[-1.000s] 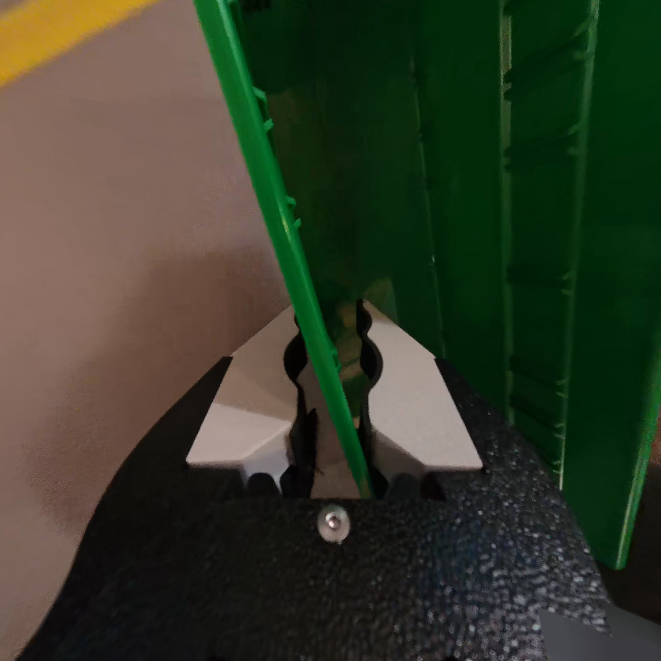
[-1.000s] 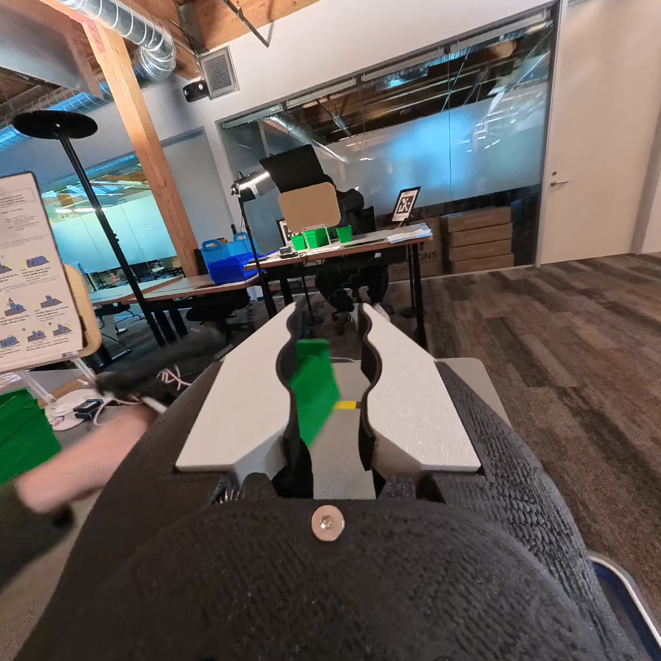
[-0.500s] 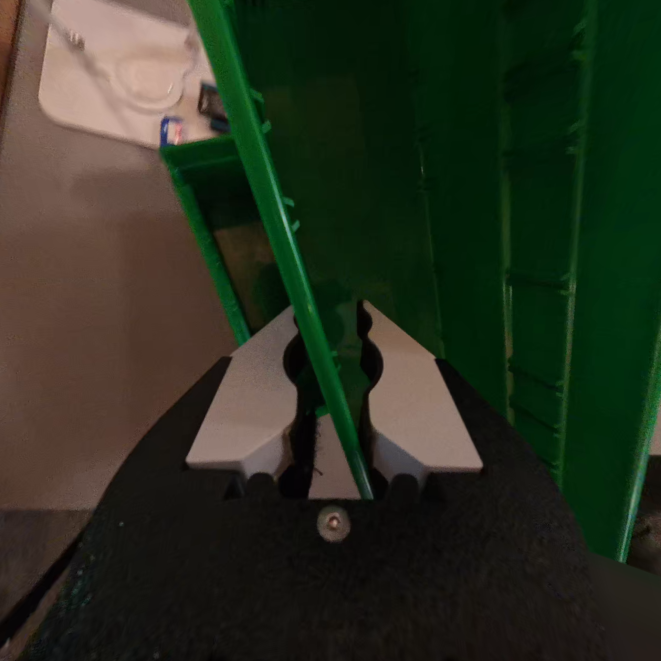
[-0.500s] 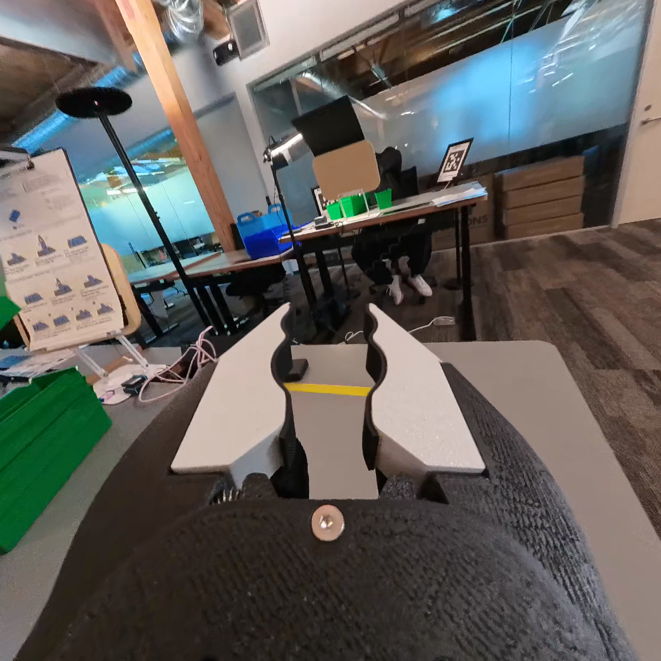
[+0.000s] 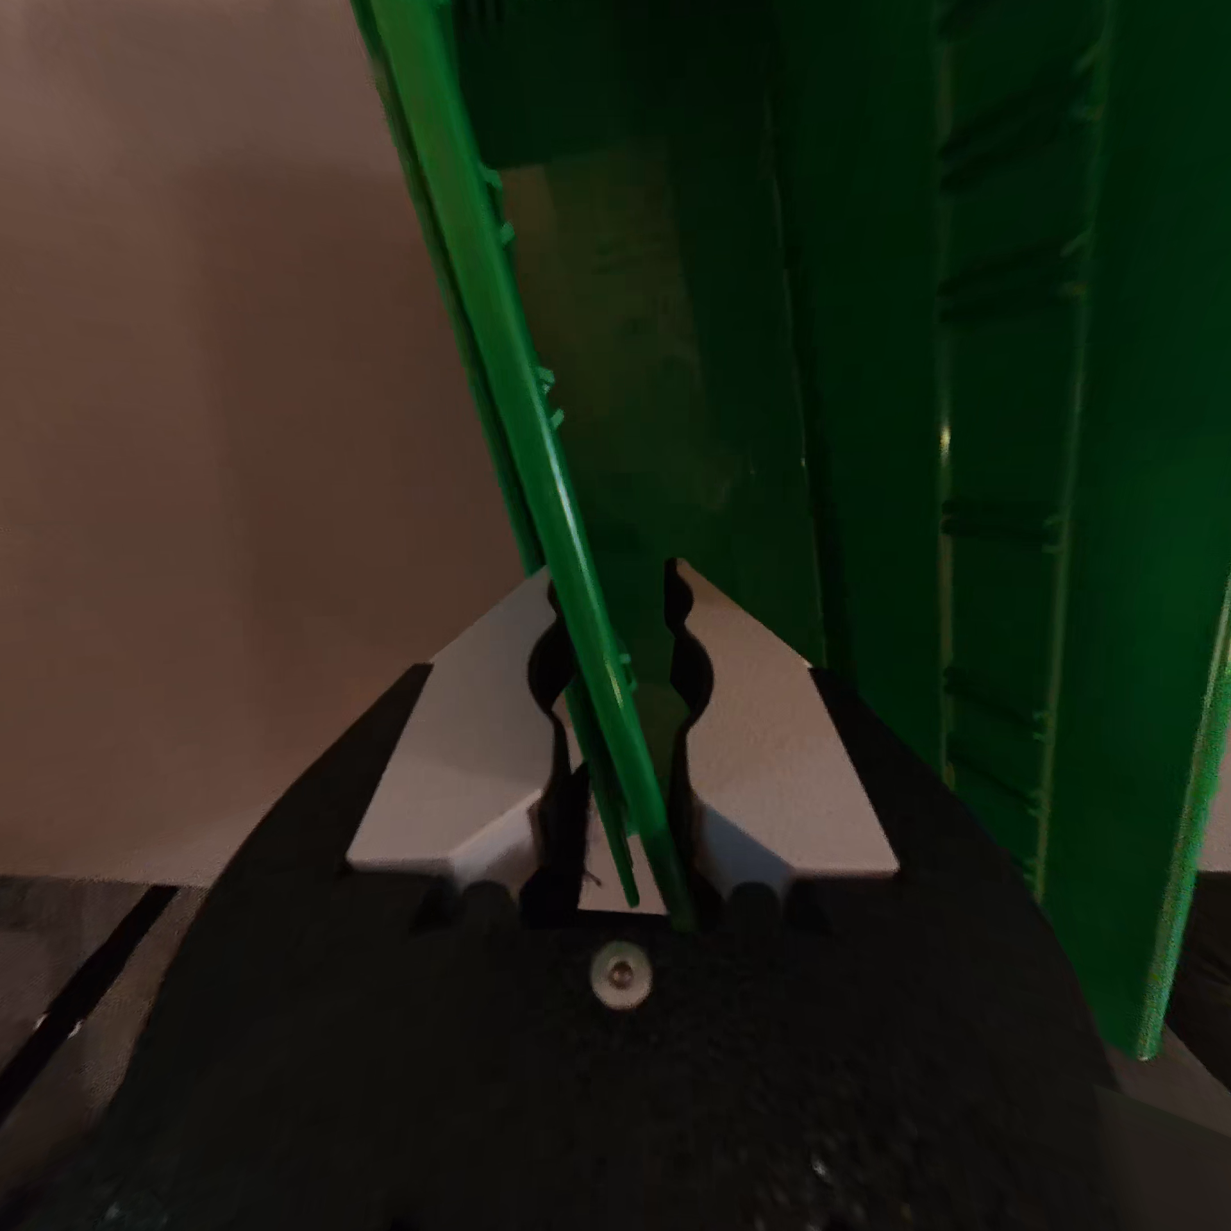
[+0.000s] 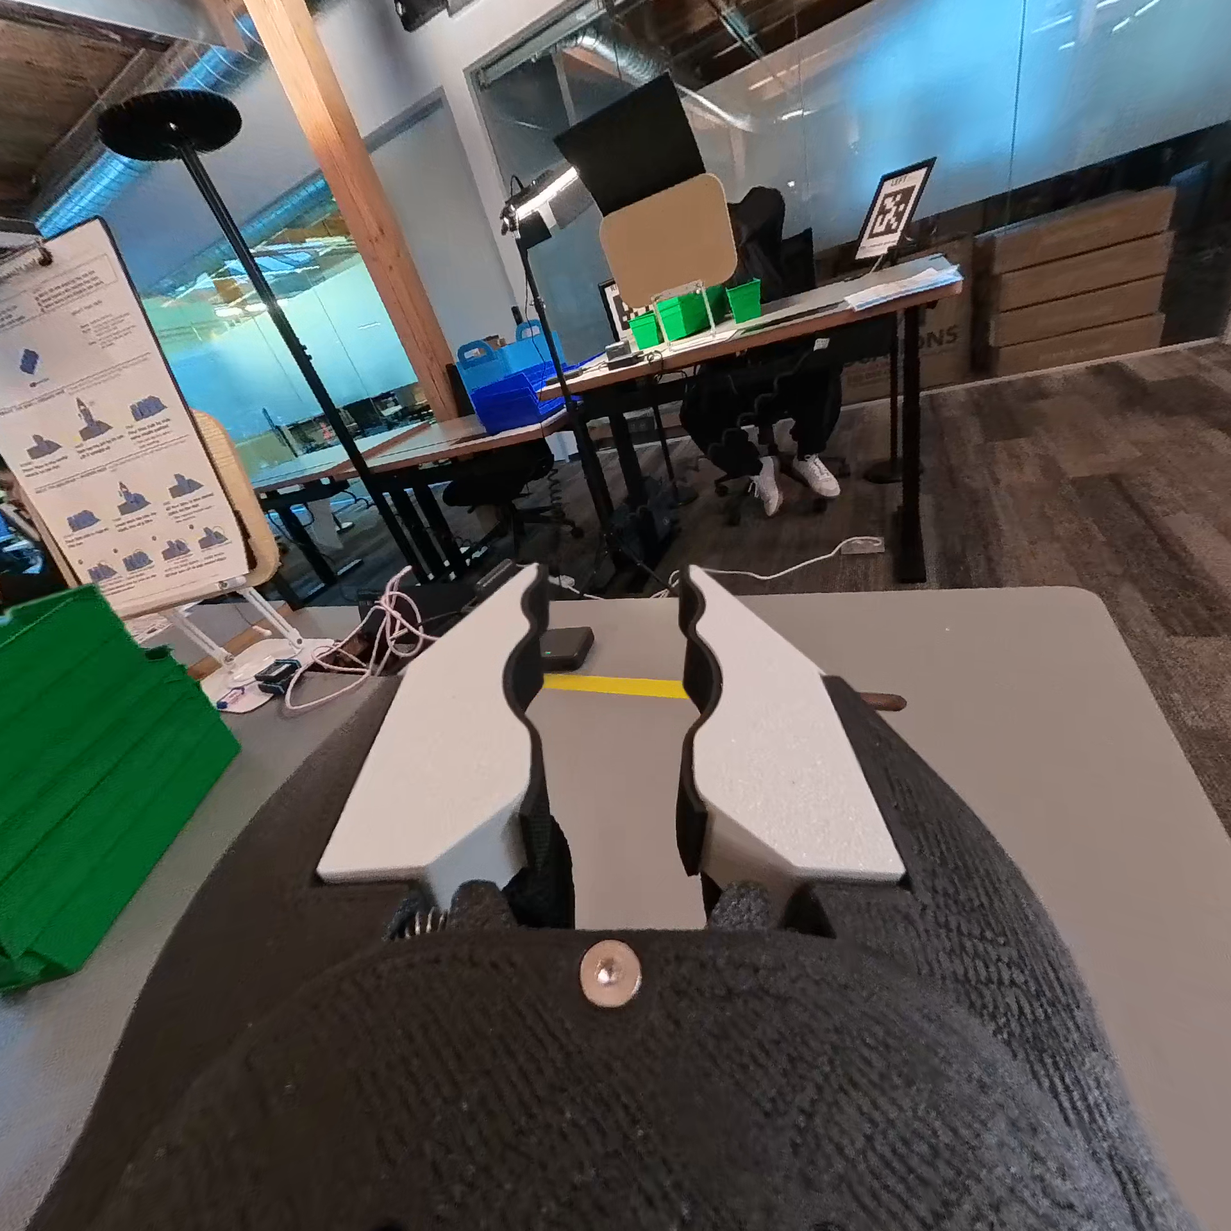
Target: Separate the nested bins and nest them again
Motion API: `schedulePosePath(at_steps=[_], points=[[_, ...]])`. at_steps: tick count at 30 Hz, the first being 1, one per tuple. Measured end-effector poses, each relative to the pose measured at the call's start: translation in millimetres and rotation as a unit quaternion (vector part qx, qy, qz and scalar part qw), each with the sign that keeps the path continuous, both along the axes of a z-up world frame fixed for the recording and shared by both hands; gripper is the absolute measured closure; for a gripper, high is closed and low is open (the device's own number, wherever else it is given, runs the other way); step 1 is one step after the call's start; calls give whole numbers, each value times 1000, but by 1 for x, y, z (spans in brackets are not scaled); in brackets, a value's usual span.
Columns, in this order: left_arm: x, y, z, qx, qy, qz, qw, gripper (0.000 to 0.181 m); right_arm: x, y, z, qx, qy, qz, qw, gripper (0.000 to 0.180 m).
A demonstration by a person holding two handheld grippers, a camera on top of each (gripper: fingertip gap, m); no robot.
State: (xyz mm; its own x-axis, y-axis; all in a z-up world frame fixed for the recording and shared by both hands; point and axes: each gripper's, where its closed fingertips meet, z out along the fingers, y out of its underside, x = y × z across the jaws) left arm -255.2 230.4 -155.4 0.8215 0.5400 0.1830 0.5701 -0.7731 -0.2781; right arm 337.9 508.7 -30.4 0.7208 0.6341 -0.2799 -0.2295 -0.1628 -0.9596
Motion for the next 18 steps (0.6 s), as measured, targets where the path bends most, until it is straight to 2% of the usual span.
schedulePosePath(at_steps=[5, 10, 14, 15, 16, 17, 18], points=[[-5, 8, -6, 10, 15, -11, 1000, 156, 0, 1, -3, -11, 10, 8, 1000, 142], [-11, 6, -3, -21, 45, -15, 999, 156, -2, -1, -7, -19, -1, 16, 1000, 141], [-8, 14, -8, -11, 42, -5, 999, 148, 0, 0, -7, -21, 7, 13, 1000, 141], [-6, 19, -4, 14, 28, 2, 999, 136, 0, 0, -7, -22, 8, 14, 1000, 140], [-7, 27, 8, 57, 26, 11, 998, 115, 0, 0, -8, -24, 8, 15, 1000, 140], [-18, 29, 21, 85, 57, 25, 994, 77, -1, 0, -9, -27, 6, 17, 999, 139], [-27, 27, 34, 101, 95, 21, 990, 68, -3, 0, -10, -30, 4, 20, 999, 138]])
